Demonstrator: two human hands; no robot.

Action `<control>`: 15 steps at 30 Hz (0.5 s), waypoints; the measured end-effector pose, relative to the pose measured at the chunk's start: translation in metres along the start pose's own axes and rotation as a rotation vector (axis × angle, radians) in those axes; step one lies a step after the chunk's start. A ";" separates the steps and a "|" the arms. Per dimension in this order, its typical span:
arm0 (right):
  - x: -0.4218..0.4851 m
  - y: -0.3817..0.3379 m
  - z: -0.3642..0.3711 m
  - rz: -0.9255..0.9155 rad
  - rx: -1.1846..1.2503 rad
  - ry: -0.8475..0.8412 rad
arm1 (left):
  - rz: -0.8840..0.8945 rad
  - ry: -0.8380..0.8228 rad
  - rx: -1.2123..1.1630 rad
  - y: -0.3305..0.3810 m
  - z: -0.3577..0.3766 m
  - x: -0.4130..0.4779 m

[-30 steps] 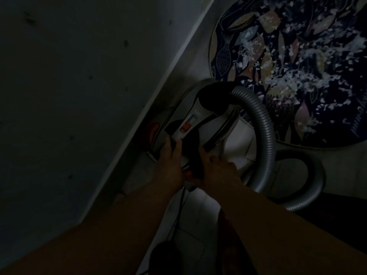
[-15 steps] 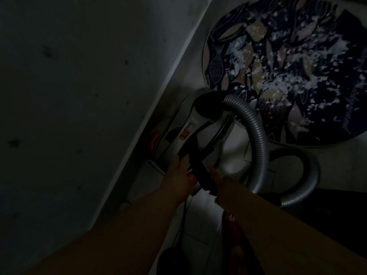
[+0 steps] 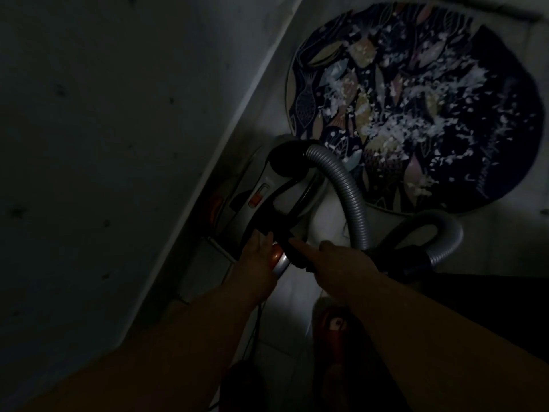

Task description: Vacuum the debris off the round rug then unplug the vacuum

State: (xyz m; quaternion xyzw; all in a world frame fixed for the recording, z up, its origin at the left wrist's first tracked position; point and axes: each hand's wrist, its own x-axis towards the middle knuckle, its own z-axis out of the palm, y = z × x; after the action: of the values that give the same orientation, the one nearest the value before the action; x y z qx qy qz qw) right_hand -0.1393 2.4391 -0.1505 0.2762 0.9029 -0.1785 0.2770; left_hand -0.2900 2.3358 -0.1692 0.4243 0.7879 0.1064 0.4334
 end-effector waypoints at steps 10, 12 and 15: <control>-0.038 0.027 -0.137 -0.078 0.175 0.117 | -0.084 0.139 -0.158 0.052 -0.077 -0.012; -0.036 0.035 -0.167 -0.125 0.241 0.202 | -0.146 0.137 -0.103 0.055 -0.088 -0.013; -0.018 0.049 -0.214 -0.157 0.297 0.283 | -0.213 0.163 -0.104 0.064 -0.101 -0.008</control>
State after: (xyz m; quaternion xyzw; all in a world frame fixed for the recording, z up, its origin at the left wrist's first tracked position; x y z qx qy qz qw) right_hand -0.1835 2.5721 0.0189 0.2652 0.9153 -0.2899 0.0890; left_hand -0.3294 2.3891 -0.0692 0.3053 0.8544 0.1348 0.3983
